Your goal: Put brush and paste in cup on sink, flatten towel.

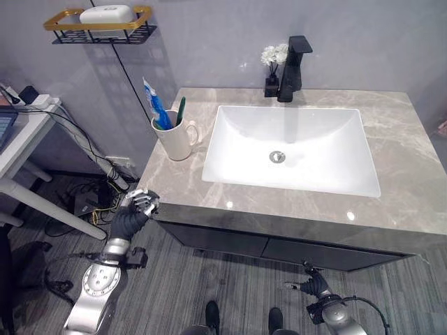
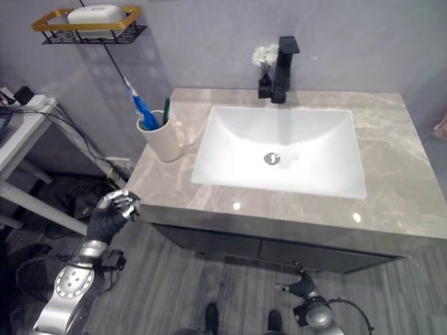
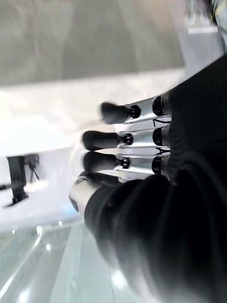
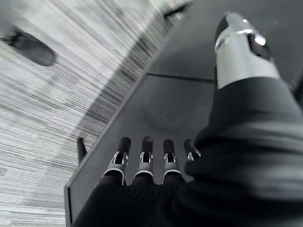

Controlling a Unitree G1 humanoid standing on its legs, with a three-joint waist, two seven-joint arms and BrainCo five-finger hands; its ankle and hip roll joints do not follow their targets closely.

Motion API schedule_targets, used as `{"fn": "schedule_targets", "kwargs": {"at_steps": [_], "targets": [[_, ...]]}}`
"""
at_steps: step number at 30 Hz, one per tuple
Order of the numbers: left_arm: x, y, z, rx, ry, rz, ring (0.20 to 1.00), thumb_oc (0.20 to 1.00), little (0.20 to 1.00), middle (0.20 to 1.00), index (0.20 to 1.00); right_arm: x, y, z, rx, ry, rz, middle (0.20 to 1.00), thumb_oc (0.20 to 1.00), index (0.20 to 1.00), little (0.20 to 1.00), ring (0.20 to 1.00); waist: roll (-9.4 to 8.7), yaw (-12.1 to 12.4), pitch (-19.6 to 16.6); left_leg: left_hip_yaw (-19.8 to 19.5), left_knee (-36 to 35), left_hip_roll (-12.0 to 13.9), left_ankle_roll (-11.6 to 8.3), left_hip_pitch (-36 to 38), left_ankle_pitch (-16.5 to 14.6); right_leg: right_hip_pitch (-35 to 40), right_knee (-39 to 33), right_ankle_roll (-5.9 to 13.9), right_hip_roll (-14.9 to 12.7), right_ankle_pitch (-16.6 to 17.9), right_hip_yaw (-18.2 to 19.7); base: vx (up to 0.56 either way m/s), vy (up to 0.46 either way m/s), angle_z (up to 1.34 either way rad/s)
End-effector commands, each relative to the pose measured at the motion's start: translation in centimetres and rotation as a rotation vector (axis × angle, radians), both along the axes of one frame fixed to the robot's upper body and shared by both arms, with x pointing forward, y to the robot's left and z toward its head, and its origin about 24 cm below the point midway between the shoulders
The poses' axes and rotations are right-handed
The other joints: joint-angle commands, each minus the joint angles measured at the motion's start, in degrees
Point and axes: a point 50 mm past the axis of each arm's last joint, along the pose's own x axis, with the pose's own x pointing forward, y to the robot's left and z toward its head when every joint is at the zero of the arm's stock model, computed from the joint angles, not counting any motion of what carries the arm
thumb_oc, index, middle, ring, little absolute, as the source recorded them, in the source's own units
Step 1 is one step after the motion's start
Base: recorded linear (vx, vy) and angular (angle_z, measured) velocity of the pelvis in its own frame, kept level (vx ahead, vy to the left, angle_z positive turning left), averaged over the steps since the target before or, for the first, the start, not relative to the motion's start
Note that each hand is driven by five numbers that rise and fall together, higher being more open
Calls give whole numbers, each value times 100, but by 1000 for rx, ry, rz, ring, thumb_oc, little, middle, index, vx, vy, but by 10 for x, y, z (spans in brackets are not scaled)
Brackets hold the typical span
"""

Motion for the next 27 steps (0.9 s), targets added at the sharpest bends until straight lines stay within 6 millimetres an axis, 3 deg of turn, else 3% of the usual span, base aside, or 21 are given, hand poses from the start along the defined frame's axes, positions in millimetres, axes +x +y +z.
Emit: {"fn": "schedule_targets", "kwargs": {"at_steps": [1, 11, 27], "targets": [[8, 10, 22, 1, -98, 36, 200, 200, 200, 200, 200, 21, 12, 10, 1, -68, 56, 1000, 1000, 1000, 1000, 1000, -320, -25, 70, 85, 28, 330, -294, -104, -28, -222, 33, 326, -726, 376, -39, 33, -24, 17], [28, 17, 36, 21, -111, 51, 200, 200, 200, 200, 200, 27, 15, 11, -48, -42, 159, 1000, 1000, 1000, 1000, 1000, -312, -81, 191, 110, 28, 330, -315, -219, 0, -352, 33, 335, -732, 396, -64, 2, -1, 1], [48, 26, 41, 17, -40, 33, 200, 200, 200, 200, 200, 20, 9, 8, 15, -28, 14, 1000, 1000, 1000, 1000, 1000, -284, -281, 260, 263, 28, 349, -331, -285, -15, -590, 33, 386, -741, 476, 116, 3, 6, -3]]}}
